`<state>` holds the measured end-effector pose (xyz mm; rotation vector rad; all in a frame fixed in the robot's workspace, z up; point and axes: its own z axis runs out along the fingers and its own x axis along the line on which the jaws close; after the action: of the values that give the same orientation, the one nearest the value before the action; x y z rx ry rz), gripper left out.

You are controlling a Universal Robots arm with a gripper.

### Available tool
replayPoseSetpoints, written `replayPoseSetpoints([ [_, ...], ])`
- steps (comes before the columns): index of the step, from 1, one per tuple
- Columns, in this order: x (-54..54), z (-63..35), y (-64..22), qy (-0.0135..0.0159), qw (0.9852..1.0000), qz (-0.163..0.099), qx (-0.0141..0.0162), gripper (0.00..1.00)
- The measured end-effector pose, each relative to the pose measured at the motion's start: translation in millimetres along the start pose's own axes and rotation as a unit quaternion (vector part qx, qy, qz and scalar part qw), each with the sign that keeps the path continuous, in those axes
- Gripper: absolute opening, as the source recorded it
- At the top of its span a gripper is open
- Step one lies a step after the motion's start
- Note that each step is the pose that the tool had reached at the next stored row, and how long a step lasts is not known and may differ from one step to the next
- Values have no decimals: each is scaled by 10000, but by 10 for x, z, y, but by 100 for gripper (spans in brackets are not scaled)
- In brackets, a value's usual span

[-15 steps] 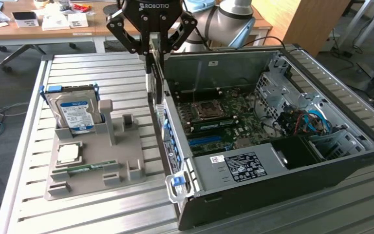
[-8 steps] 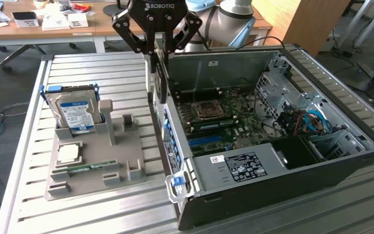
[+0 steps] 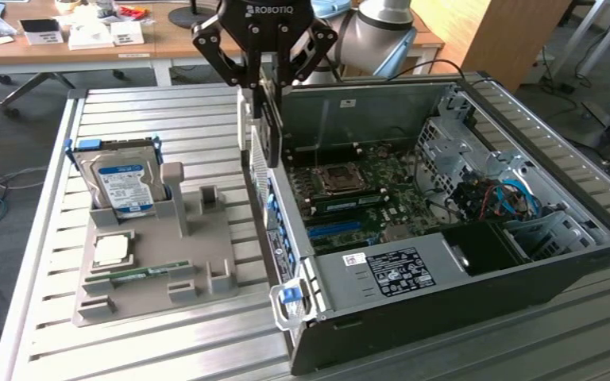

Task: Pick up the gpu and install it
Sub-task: 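Pick up the gpu and move the gpu toward the slot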

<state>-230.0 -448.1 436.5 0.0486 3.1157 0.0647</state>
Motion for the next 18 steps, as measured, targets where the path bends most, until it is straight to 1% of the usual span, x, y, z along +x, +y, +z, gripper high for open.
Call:
replayPoseSetpoints([
  [18, -139, 3, 4, 0, 10000, 0, 0, 27],
])
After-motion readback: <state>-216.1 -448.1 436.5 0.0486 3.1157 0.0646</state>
